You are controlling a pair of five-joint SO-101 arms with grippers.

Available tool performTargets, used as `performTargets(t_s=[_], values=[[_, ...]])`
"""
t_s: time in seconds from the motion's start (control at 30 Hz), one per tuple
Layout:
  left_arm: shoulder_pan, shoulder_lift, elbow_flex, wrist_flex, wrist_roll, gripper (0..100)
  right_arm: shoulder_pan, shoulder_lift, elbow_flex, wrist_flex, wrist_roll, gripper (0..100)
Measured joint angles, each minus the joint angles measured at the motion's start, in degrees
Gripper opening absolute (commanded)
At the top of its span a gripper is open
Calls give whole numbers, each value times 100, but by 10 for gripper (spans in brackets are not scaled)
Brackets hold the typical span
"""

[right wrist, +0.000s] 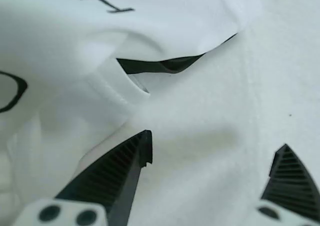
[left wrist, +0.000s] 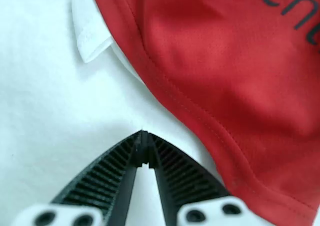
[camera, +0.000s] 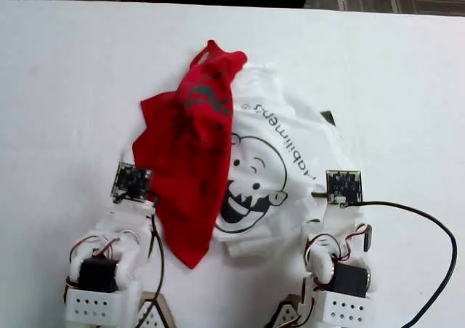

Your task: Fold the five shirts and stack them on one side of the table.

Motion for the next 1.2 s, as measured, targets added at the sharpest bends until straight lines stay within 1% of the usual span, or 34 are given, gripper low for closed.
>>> performTargets(t_s=[0.3, 0.43, 0.53, 0.6, 0.67, 0.83, 0.9, 0.97, 1.0, 1.07, 1.13, 1.2], values=[[0, 0, 0, -18, 0, 27, 0, 0, 0, 0, 0, 372], [0, 0, 0, -281, 0, 27, 0, 0, 0, 0, 0, 372], [-79, 0, 0, -738, 0, 27, 0, 0, 0, -9, 0, 372], [-404, 0, 0, -1108, 0, 27, 0, 0, 0, -35, 0, 373], [-897, 0, 0, -1547, 0, 27, 0, 0, 0, -202, 0, 373], [-2637, 0, 0, -2945, 0, 27, 44, 0, 0, -985, 0, 374], [-3323, 0, 0, -3253, 0, 28, 211, 0, 0, -1099, 0, 373], [-3789, 0, 0, -3305, 0, 28, 246, 0, 0, -1284, 0, 373], [-3938, 0, 0, -3305, -53, 28, 237, 0, 0, -1398, 18, 373], [-4097, 0, 0, -3262, -387, 28, 202, 0, 0, -1653, 18, 373], [-4141, 0, 0, -3174, -818, 28, 167, 0, -18, -1785, 44, 373], [-4114, 0, 0, -3147, -1125, 55, 299, 0, -220, -1829, 281, 373]])
